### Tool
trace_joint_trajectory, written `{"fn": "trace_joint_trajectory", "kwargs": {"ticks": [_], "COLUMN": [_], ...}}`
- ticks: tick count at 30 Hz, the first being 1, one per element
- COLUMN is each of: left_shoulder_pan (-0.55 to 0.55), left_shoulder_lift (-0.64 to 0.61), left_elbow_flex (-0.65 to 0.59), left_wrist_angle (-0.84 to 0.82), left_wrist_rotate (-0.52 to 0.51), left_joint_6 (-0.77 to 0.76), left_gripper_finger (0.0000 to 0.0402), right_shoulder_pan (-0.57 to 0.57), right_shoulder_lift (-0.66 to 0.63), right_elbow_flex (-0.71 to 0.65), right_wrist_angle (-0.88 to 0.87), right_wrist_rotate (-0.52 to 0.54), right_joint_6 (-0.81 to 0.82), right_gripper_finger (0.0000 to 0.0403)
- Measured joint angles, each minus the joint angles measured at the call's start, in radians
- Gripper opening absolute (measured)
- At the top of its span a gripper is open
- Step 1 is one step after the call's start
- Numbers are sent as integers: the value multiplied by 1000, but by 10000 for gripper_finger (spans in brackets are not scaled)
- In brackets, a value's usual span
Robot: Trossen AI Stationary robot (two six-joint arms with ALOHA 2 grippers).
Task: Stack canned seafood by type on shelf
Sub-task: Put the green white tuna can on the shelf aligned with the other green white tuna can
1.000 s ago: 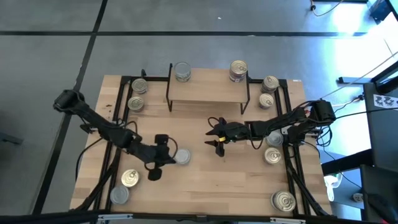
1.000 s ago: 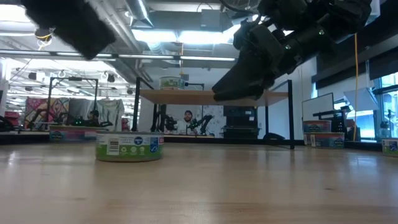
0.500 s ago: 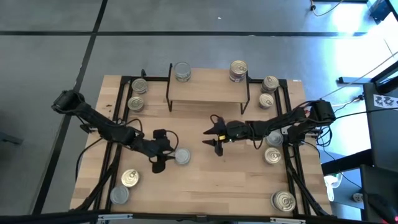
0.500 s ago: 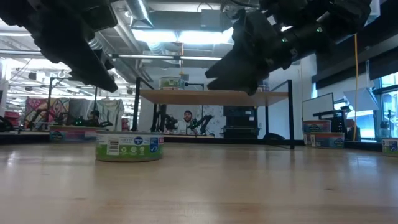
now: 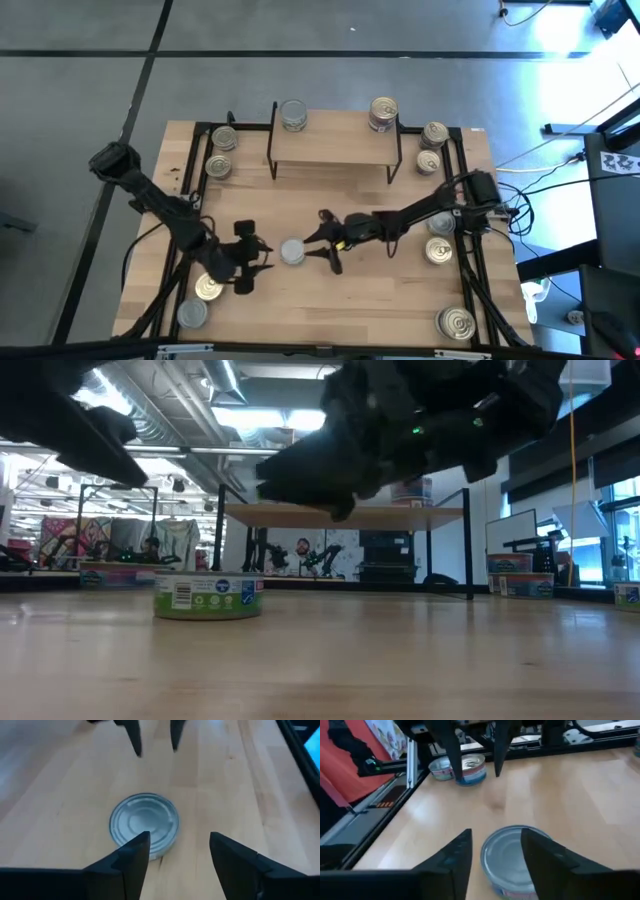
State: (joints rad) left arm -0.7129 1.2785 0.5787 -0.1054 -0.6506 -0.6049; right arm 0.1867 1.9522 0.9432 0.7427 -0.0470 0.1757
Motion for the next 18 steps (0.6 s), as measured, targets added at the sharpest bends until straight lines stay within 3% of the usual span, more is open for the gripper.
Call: {"fn": "trace_joint_trajectory", "kwargs": {"ticks": [5, 12, 18], "left_shoulder_pan": [-55, -67, -62], "left_shoulder_lift": [0, 0, 0], "left_elbow_flex": [-57, -209, -227], "left_wrist_angle": [-2, 212, 231], "left_wrist_rotate": [-89, -94, -95], "left_joint_6": [-116, -269, -315], "left_gripper_finger": [189, 176, 176], "right_shoulder_pan": [-5, -3, -3], "right_shoulder_lift": [65, 103, 105], "right_elbow_flex": [41, 48, 48], "right_wrist_angle": [-35, -35, -34], "right_wrist_rotate": [36, 37, 37], "right_joint_6": [-6, -50, -51], "right_gripper_finger": [119, 79, 67]}}
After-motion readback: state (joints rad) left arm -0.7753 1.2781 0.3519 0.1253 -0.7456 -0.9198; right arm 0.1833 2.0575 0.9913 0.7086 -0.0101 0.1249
